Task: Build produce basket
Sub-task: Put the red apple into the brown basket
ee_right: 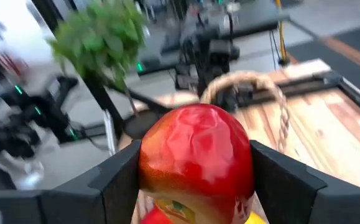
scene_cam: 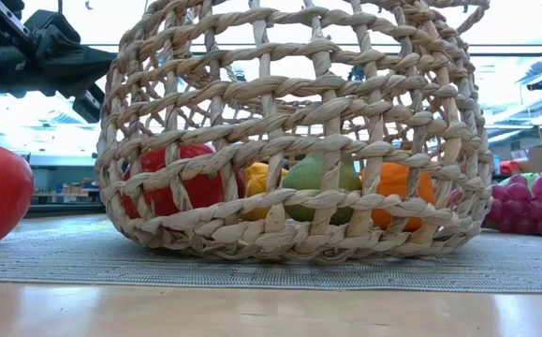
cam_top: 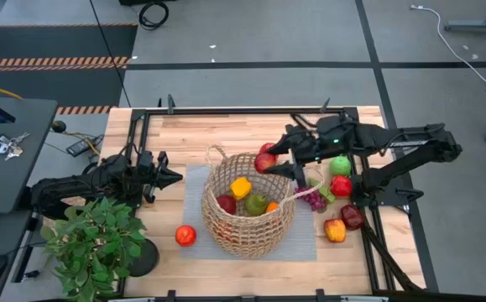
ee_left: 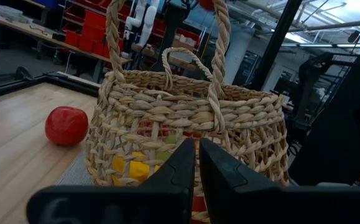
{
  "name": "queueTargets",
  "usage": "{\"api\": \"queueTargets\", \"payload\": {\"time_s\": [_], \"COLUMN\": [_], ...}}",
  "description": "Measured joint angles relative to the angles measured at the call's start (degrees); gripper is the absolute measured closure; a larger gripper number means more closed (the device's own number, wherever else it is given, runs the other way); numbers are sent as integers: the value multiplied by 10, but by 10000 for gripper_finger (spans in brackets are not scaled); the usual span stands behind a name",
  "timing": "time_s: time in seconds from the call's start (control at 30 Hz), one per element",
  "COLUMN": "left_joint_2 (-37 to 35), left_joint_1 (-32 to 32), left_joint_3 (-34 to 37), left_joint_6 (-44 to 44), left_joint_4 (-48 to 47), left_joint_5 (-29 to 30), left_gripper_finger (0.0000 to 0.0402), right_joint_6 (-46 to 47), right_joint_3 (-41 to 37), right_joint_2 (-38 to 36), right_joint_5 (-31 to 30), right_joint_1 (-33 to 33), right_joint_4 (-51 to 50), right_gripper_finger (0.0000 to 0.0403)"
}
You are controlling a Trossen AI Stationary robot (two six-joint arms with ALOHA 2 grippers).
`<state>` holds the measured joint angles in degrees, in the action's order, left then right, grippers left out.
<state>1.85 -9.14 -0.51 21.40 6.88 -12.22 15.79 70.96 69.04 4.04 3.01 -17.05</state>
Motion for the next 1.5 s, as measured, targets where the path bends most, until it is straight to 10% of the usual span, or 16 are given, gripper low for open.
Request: {"api": "queueTargets", "payload": {"time_s": [0.33, 1.03, 1.5], "left_joint_2": [0, 0, 0], "left_joint_1": [0, 0, 0], "left_joint_3": [0, 0, 0], "left_joint_6": [0, 0, 0], "left_joint_4": [1, 0, 0], "left_joint_5": [0, 0, 0], "left_gripper_finger": [366, 371, 367], "right_joint_6": [-131, -818, -788], "right_joint_3": [104, 115, 114], "right_joint_2": [117, 163, 163], "right_joint_5": [-76, -335, -324], "right_joint_1": [33, 136, 144], "right_joint_4": [-124, -114, -107], "right_gripper_finger": [129, 129, 119]}}
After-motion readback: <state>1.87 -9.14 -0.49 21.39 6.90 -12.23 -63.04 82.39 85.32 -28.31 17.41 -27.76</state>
